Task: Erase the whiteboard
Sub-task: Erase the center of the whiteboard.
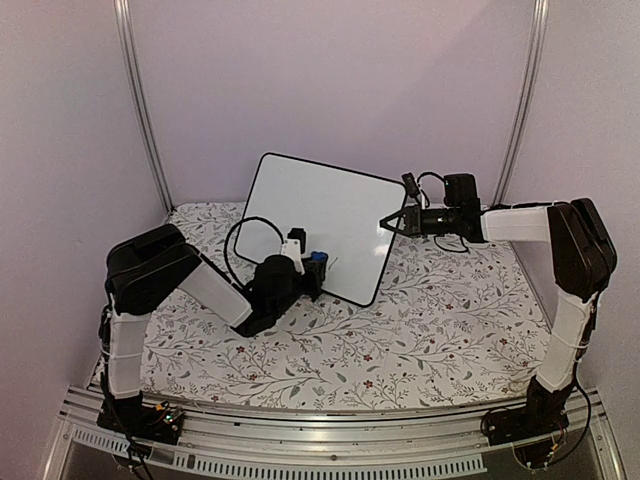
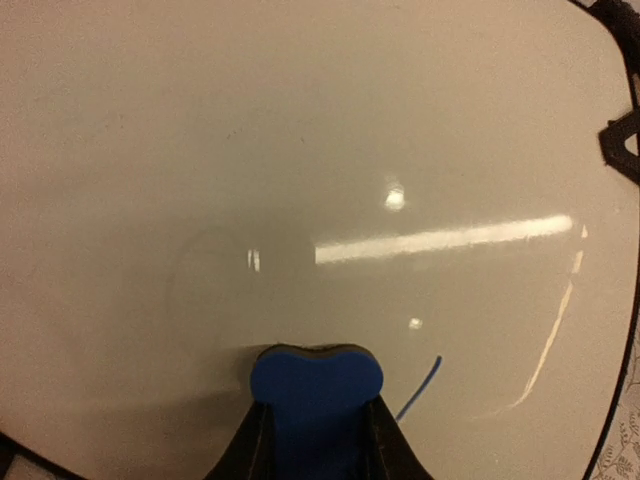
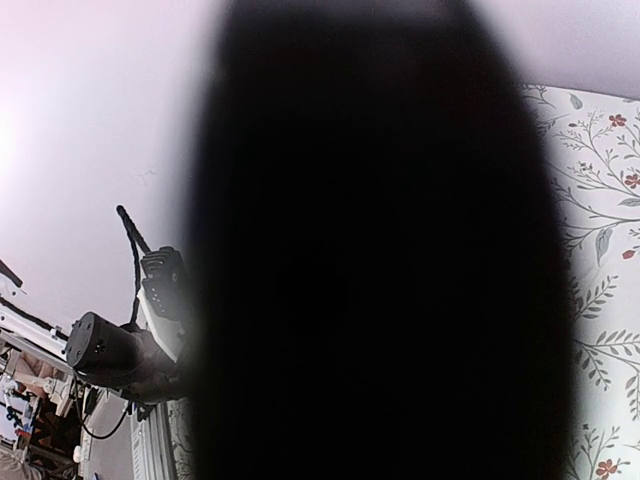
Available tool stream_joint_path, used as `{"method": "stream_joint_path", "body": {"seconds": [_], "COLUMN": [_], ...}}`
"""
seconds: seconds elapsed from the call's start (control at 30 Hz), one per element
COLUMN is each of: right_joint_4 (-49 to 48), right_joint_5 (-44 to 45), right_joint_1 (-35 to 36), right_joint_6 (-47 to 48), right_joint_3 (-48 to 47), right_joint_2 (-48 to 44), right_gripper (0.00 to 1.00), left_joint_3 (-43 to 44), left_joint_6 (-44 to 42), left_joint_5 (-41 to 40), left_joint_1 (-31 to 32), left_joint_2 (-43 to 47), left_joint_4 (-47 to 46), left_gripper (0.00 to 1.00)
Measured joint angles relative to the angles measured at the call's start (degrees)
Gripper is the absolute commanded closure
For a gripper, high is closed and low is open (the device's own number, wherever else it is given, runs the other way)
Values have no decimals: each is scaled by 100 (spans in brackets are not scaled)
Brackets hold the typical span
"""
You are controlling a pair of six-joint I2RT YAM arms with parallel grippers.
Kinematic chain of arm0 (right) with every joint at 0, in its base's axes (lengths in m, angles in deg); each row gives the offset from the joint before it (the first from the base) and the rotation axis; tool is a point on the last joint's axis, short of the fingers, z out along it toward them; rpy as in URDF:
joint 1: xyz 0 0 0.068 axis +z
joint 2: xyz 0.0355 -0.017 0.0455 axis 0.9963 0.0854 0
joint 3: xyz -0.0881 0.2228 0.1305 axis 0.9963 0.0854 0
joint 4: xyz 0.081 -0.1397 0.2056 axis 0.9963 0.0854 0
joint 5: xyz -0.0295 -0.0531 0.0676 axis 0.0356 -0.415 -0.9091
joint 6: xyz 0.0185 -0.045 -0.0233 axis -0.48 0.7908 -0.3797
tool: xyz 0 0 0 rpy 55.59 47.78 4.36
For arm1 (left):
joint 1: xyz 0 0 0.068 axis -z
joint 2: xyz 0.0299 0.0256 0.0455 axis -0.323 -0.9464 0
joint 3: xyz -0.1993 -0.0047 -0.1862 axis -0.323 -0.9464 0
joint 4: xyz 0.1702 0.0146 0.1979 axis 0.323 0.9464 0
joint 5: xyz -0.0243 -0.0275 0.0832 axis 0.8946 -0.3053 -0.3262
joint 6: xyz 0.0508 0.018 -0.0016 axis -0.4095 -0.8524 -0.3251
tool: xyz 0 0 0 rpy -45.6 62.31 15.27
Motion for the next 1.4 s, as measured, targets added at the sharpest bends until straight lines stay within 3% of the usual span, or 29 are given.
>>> {"method": "stream_joint_path", "body": {"seconds": [1.03, 1.13, 1.4], "right_joint_4": [44, 44, 24], "right_joint_5": [-13, -20, -52], "right_joint_1": [2, 2, 55], "right_joint_6": [11, 17, 37], "right_joint_3": [-61, -61, -63], "right_joint_2": [33, 33, 59], "right_gripper": [98, 98, 98], "left_joint_3": [815, 710, -535], "left_joint_6": [-654, -645, -649], "left_joint_5": [398, 503, 990], "left_joint_1": [-37, -72, -341], "left_joint_2": [-297, -275, -74], "left_joint_4": [-275, -337, -968], "left_gripper": [100, 100, 100]}}
